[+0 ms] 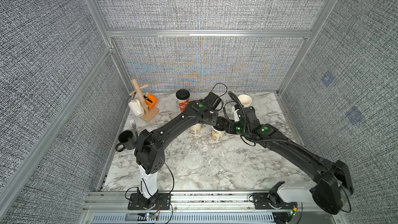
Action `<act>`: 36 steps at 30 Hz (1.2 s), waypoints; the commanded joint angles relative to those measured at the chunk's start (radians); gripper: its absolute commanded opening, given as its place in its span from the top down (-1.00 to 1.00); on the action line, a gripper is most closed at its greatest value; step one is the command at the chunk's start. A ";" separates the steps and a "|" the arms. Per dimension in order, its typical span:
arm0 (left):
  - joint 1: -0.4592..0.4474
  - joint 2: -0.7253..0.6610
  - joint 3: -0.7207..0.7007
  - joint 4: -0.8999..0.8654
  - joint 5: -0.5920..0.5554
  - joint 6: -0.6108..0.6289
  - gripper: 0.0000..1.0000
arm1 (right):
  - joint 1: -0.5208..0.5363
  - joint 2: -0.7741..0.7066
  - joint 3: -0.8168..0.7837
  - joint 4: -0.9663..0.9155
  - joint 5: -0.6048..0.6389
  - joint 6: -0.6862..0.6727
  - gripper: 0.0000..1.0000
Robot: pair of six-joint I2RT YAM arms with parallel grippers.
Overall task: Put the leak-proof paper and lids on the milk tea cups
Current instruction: Secure the cup lid on the cup.
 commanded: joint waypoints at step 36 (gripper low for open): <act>-0.013 0.094 0.113 -0.068 0.088 0.100 -0.24 | -0.017 0.009 0.064 -0.135 -0.011 0.043 0.21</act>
